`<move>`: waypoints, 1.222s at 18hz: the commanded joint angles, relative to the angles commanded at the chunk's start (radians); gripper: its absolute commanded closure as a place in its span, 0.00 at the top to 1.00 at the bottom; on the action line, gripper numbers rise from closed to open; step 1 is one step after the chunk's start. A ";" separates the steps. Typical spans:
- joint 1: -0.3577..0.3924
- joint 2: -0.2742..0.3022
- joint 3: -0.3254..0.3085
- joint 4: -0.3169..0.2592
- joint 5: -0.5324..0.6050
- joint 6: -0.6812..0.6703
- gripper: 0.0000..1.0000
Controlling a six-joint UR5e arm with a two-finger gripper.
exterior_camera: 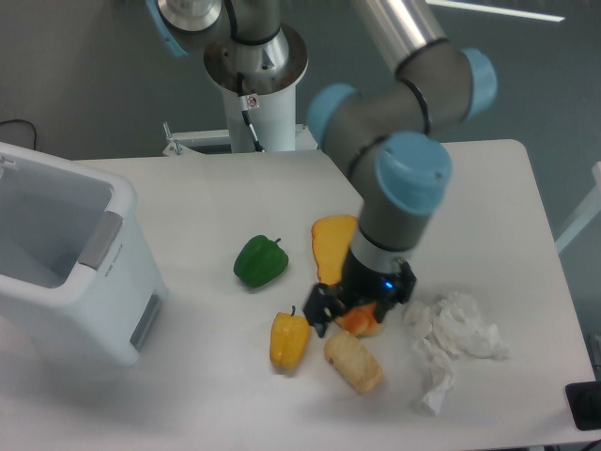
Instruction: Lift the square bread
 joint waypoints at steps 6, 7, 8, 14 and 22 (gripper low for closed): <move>0.012 -0.071 0.012 0.042 0.002 0.000 1.00; 0.014 -0.081 0.012 0.051 0.002 0.000 1.00; 0.014 -0.088 0.009 0.066 0.002 0.000 1.00; 0.012 -0.100 -0.018 0.086 0.048 -0.006 1.00; 0.000 -0.100 -0.054 0.114 0.049 -0.034 0.83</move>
